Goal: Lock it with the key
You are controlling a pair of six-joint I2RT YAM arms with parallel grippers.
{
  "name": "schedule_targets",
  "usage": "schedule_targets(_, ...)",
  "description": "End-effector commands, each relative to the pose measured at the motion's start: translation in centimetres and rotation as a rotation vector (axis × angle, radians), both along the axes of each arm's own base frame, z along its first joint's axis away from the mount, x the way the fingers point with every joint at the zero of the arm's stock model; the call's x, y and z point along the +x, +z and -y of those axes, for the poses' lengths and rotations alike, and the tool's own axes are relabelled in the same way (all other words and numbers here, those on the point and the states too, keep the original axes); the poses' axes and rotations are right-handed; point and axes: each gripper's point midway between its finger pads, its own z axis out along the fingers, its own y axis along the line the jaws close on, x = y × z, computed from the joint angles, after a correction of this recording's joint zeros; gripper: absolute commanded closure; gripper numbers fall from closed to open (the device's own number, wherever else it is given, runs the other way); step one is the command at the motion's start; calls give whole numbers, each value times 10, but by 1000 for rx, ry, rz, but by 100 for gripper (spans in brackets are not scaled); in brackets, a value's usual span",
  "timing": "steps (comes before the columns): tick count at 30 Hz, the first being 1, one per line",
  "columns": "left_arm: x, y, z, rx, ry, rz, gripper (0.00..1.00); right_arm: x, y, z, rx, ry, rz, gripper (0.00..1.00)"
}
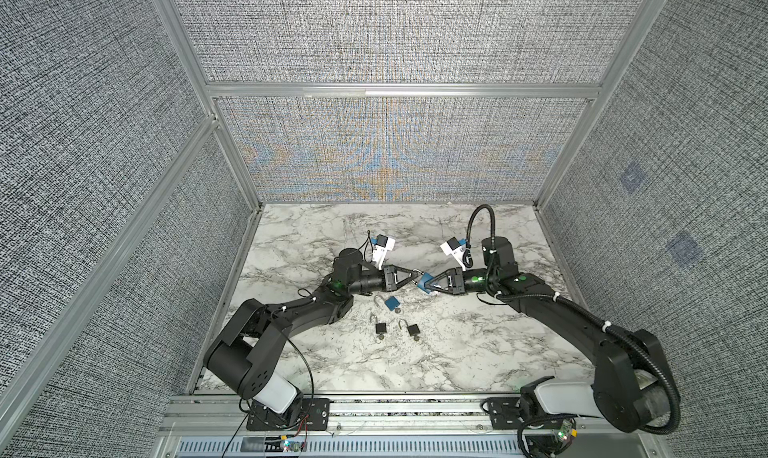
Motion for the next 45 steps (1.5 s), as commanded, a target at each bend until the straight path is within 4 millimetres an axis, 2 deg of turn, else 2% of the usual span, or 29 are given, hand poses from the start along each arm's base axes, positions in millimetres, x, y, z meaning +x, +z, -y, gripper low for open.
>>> schedule_targets(1,-44,7,10,-34,-216,35,100,26,36,-8,74,-47,185,100)
schedule_targets(18,-60,8,10,-54,-246,32,100,33,36,-18,85,-66,197,100)
schedule_targets(23,-57,12,10,-61,-223,41,100,31,35,-19,72,-63,199,100)
schedule_targets(33,-34,21,10,-63,-122,45,100,15,17,-11,38,-74,166,100)
schedule_targets(37,-25,24,7,-66,-92,40,100,11,13,-9,36,-75,163,73)
schedule_targets(39,-21,26,4,-69,-84,40,100,10,13,-8,38,-76,166,64)
schedule_targets(41,-18,28,2,-72,-77,44,100,8,12,-6,40,-79,165,58)
schedule_targets(45,-13,32,1,-77,-81,47,100,6,13,0,55,-87,169,56)
